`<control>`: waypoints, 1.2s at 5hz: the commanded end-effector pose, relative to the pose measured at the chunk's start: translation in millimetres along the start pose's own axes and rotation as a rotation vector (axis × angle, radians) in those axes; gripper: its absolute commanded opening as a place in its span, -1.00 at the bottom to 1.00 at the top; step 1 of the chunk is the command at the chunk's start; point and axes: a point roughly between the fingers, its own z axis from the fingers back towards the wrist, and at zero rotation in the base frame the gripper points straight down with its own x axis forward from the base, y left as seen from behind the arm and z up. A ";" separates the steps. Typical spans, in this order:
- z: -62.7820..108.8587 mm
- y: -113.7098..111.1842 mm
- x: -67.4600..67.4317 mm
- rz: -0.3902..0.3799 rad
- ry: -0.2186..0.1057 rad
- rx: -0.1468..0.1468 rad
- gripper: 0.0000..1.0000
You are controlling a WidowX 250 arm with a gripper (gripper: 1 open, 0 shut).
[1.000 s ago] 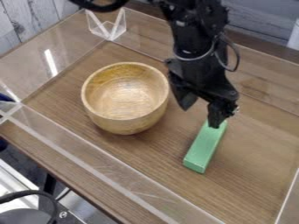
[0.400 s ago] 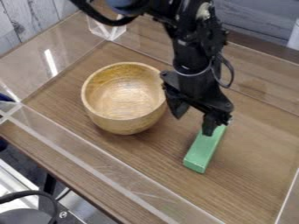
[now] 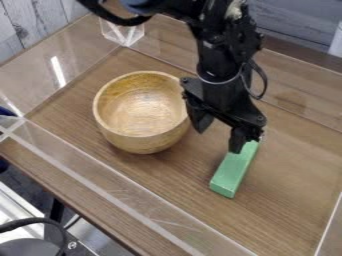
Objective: Remove the green block from inside the brown bowl and put it on the table
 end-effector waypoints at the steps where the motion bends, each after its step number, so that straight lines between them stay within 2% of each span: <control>1: 5.1 -4.3 12.0 0.003 -0.038 -0.017 1.00; 2: 12.0 2.3 16.3 0.005 -0.037 -0.032 1.00; 3: 34.1 16.8 28.3 0.022 -0.067 -0.052 1.00; 4: 60.1 39.5 34.6 0.010 -0.103 -0.047 1.00; 5: 75.0 72.8 38.6 -0.018 -0.112 -0.038 1.00; 6: 72.6 76.9 40.2 -0.046 -0.159 -0.032 -1.00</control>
